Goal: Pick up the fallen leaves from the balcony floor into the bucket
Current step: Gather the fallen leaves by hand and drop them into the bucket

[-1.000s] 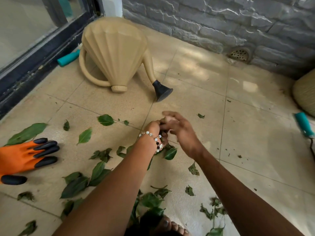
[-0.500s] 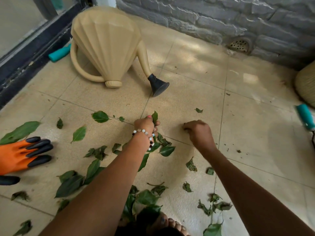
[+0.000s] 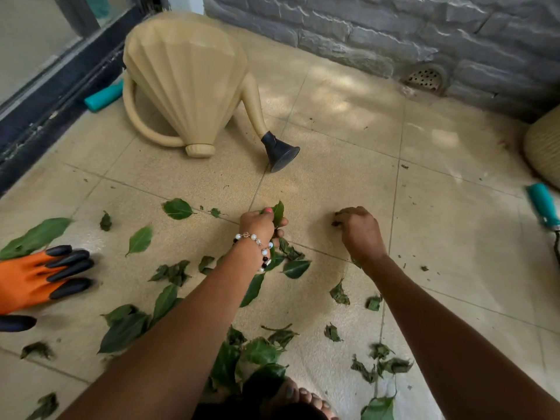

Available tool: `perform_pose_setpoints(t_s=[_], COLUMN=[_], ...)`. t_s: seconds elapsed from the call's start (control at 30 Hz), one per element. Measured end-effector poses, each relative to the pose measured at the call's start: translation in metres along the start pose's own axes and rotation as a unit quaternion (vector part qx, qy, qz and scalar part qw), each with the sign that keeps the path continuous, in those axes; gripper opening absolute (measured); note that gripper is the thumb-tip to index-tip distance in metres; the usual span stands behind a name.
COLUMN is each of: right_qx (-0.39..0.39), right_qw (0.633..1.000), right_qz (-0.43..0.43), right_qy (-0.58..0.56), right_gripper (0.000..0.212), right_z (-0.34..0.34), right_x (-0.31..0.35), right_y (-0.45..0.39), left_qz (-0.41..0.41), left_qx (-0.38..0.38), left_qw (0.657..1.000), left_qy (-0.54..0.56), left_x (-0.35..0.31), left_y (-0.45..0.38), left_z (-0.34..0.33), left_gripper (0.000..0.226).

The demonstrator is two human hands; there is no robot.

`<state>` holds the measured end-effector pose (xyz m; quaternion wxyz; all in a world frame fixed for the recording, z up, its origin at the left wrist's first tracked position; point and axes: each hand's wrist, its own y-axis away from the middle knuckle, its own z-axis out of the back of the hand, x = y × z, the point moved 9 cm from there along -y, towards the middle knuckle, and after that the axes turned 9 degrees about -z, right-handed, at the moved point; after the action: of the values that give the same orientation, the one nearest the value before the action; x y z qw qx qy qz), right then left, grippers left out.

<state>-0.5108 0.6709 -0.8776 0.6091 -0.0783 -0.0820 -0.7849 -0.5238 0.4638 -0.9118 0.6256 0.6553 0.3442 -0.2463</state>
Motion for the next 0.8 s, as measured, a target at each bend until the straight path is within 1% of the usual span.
perform_pose_setpoints(t_s=[0.03, 0.07, 0.1, 0.13, 0.17, 0.2, 0.23, 0.27, 0.3, 0.37, 0.4, 0.43, 0.5, 0.57, 0.6, 0.63, 0.67, 0.7, 0.73, 0.77, 0.8], right_qx=[0.005, 0.006, 0.002, -0.002, 0.006, 0.02, 0.035, 0.053, 0.069, 0.052, 0.04, 0.046, 0.104, 0.159, 0.186, 0.214, 0.236, 0.226, 0.195, 0.15, 0.115], right_qw=[0.999, 0.995, 0.983, 0.958, 0.921, 0.882, 0.861, 0.858, 0.872, 0.935, 0.957, 0.968, 0.966, 0.951, 0.937, 0.917, 0.887, 0.859, 0.842, 0.857, 0.898], right_qz=[-0.006, -0.029, -0.066, -0.108, -0.146, -0.163, -0.159, -0.143, -0.116, -0.021, 0.031, 0.067, 0.109, 0.137, 0.133, 0.103, 0.047, -0.007, -0.05, -0.09, -0.114], right_qy=[-0.037, -0.096, -0.174, -0.265, -0.361, -0.441, -0.482, -0.49, -0.471, -0.349, -0.286, -0.239, -0.208, -0.228, -0.263, -0.32, -0.394, -0.459, -0.5, -0.485, -0.41], right_gripper=[0.026, 0.024, 0.023, 0.023, 0.022, 0.021, 0.021, 0.02, 0.02, 0.02, 0.022, 0.027, 0.036, 0.036, 0.035, 0.034, 0.034, 0.033, 0.028, 0.023, 0.02], right_z=[0.003, 0.009, 0.017, 0.023, 0.027, 0.029, 0.031, 0.032, 0.033, 0.038, 0.039, 0.036, 0.031, 0.032, 0.035, 0.038, 0.042, 0.048, 0.053, 0.053, 0.051], right_x=[0.002, 0.004, 0.004, 0.003, 0.004, 0.01, 0.018, 0.029, 0.041, 0.064, 0.074, 0.079, 0.082, 0.08, 0.076, 0.069, 0.06, 0.047, 0.034, 0.016, 0.001], right_y=[0.005, 0.011, 0.016, 0.021, 0.027, 0.033, 0.036, 0.041, 0.045, 0.056, 0.062, 0.067, 0.076, 0.08, 0.081, 0.08, 0.078, 0.075, 0.072, 0.069, 0.068], left_qz=[-0.005, -0.008, -0.005, 0.0, 0.008, 0.017, 0.025, 0.033, 0.042, 0.073, 0.09, 0.098, 0.088, 0.06, 0.041, 0.024, 0.01, 0.006, 0.008, 0.014, 0.021], left_qx=[0.005, 0.009, 0.013, 0.017, 0.019, 0.018, 0.017, 0.022, 0.031, 0.03, 0.022, 0.016, 0.007, 0.003, 0.001, 0.006, 0.016, 0.03, 0.043, 0.049, 0.048], left_qw=[1.0, 1.0, 1.0, 0.999, 0.999, 0.998, 0.996, 0.996, 0.996, 0.997, 0.996, 0.995, 0.996, 0.996, 0.995, 0.994, 0.993, 0.993, 0.994, 0.995, 0.995], left_qy=[-0.007, -0.014, -0.024, -0.034, -0.047, -0.066, -0.083, -0.083, -0.067, -0.028, -0.012, -0.005, -0.022, -0.065, -0.089, -0.109, -0.118, -0.111, -0.096, -0.087, -0.085], left_x=[0.001, 0.002, 0.004, 0.008, 0.013, 0.017, 0.022, 0.026, 0.029, 0.034, 0.037, 0.037, 0.036, 0.03, 0.027, 0.023, 0.02, 0.02, 0.021, 0.023, 0.026], left_y=[0.003, 0.008, 0.012, 0.014, 0.016, 0.016, 0.016, 0.016, 0.017, 0.023, 0.026, 0.028, 0.027, 0.025, 0.023, 0.022, 0.023, 0.024, 0.025, 0.026, 0.026], left_z=[-0.003, -0.007, -0.012, -0.016, -0.019, -0.021, -0.024, -0.028, -0.033, -0.039, -0.04, -0.041, -0.038, -0.034, -0.032, -0.032, -0.033, -0.035, -0.036, -0.036, -0.033], left_gripper=[0.021, 0.023, 0.024, 0.025, 0.026, 0.027, 0.029, 0.032, 0.033, 0.034, 0.037, 0.042, 0.051, 0.054, 0.053, 0.049, 0.044, 0.039, 0.034, 0.03, 0.028])
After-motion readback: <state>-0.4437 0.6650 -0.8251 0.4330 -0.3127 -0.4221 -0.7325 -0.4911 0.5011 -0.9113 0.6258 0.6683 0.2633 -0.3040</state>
